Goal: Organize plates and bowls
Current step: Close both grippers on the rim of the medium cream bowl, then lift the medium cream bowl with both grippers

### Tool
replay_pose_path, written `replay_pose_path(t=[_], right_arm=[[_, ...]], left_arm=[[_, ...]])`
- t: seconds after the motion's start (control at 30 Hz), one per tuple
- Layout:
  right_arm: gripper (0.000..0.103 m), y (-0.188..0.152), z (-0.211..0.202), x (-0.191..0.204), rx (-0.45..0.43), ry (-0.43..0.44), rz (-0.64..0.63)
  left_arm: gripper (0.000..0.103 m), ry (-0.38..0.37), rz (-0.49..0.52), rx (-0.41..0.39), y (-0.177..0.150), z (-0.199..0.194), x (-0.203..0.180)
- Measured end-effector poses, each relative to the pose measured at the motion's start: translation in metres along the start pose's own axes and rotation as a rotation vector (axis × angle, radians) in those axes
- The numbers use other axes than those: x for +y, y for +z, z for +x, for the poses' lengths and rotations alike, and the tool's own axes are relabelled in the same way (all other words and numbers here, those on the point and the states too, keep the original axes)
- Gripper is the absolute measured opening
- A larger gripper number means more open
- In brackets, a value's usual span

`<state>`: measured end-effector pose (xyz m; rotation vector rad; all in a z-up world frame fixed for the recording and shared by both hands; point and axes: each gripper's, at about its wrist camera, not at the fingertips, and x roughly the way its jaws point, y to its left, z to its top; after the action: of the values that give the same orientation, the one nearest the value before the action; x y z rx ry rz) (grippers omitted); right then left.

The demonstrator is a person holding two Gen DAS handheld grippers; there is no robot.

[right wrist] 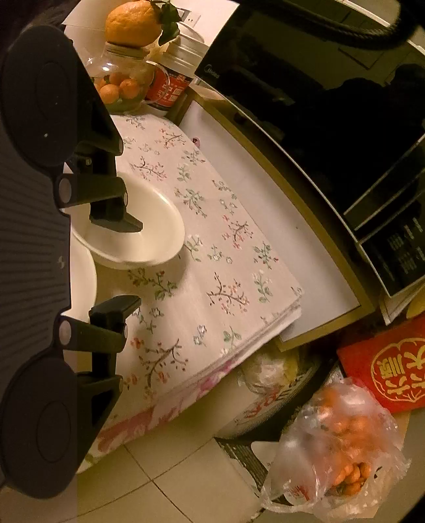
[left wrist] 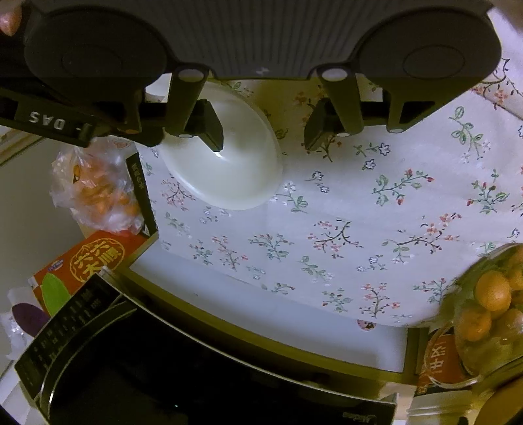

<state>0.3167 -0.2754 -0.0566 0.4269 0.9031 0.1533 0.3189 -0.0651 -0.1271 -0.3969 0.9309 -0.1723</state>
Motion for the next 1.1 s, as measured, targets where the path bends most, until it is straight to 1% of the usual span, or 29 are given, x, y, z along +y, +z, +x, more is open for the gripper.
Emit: replay_pose_path(t=[0.13, 0.2, 0.27, 0.33, 0.47, 0.67, 0.77, 0.93, 1.1], right_arm=[[0.037, -0.002, 0.006, 0.002, 0.012, -0.008, -0.018], [0.031, -0.004, 0.009, 0.002, 0.014, -0.012, -0.022], [0.024, -0.006, 0.010, 0.004, 0.016, -0.014, -0.029], [0.019, -0.007, 0.011, 0.005, 0.015, -0.014, -0.036], [0.015, -0.008, 0.013, 0.008, 0.016, -0.017, -0.046], [0.013, -0.010, 0.014, 0.010, 0.011, -0.030, -0.063], [0.011, -0.009, 0.012, 0.010, 0.007, -0.029, -0.065], [0.010, -0.007, 0.007, 0.011, -0.005, -0.023, -0.070], [0.010, -0.007, 0.004, 0.013, -0.011, -0.018, -0.085]], left_arm=[[0.038, -0.010, 0.011, 0.006, -0.001, 0.003, -0.001], [0.034, -0.015, 0.011, 0.006, -0.001, 0.004, -0.002], [0.032, -0.024, 0.016, 0.007, -0.001, 0.004, -0.003], [0.032, -0.027, 0.020, 0.006, -0.002, 0.004, -0.003], [0.030, -0.026, 0.025, 0.008, -0.002, 0.005, -0.004], [0.022, -0.016, 0.030, 0.003, -0.003, 0.005, -0.003], [0.017, -0.025, 0.027, 0.002, -0.002, 0.004, -0.003], [0.017, -0.026, 0.046, -0.010, -0.003, 0.001, -0.006], [0.016, -0.031, 0.028, -0.012, -0.002, -0.003, -0.004]])
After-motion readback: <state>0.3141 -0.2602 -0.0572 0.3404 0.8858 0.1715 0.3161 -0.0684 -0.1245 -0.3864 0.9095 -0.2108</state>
